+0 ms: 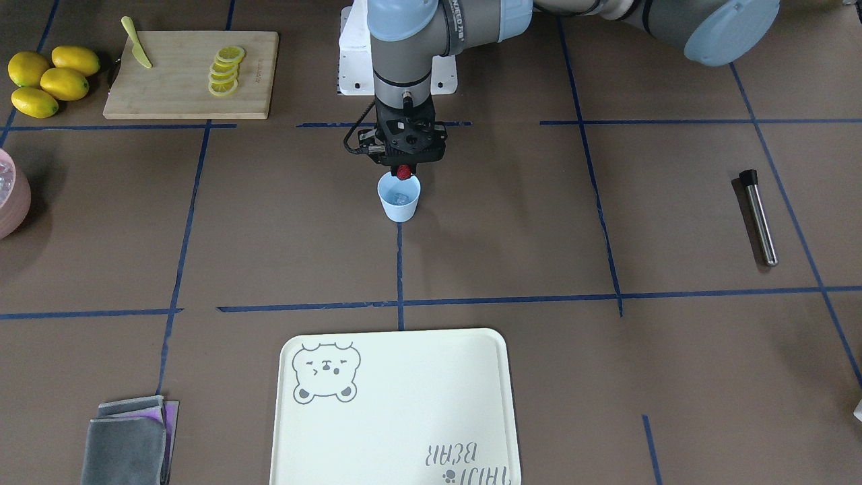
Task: Mash ice and strawberries in cup
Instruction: 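Carry the strawberry with the left gripper over the light-blue cup, then open the left gripper to drop the strawberry into the cup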
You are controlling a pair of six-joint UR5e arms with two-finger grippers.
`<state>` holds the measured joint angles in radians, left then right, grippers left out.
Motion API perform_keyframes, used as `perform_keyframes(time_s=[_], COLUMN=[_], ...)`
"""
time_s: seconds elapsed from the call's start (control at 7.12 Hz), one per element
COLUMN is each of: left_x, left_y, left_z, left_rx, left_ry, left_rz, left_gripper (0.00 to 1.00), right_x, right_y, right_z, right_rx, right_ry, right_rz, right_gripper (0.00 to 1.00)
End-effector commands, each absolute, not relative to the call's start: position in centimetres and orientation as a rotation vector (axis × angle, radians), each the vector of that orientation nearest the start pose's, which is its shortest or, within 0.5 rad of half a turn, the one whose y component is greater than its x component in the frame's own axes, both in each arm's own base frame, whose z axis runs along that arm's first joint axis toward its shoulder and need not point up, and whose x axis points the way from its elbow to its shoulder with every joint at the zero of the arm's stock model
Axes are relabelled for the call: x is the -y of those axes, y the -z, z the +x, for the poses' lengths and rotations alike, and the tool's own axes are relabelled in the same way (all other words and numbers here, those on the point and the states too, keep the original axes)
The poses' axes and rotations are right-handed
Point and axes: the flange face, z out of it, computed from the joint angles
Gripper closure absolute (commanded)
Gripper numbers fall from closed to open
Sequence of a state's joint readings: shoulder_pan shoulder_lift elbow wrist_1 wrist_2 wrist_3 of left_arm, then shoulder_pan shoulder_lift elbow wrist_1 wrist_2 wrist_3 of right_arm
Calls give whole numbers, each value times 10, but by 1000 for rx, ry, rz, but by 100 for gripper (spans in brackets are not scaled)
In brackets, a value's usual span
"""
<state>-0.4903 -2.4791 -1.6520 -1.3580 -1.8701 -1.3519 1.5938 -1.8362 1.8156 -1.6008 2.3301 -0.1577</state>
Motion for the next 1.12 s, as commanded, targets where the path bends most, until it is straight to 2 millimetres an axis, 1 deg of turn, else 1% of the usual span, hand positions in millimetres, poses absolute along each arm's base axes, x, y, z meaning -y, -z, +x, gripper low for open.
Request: perform_keyframes(time_s=[0.0,0.28,0.42,0.56,0.7,0.84,0.98], left_x=[416,415,426,437,454,474,493], left_y=[-93,-95,-110,-162,-223,-264,-320], left_z=[558,554,539,509,440,373,306], left_rx=[-823,-824,-803,-777,-756,-737,-707], left_ry=[149,133,98,59,-44,-105,-142], left_rz=[6,11,27,-4,28,72,67], left_gripper=[0,0,0,0,0,0,0], right_x=[375,376,375,375,373,373,373], right_y=[-656,-655,-656,-656,-656,-655,-654], right_z=[73,73,73,73,73,73,73], right_rx=[760,760,761,761,761,760,760], right_ry=[109,111,109,110,110,111,112], right_rz=[24,27,23,24,24,25,28], right_gripper=[0,0,0,0,0,0,0])
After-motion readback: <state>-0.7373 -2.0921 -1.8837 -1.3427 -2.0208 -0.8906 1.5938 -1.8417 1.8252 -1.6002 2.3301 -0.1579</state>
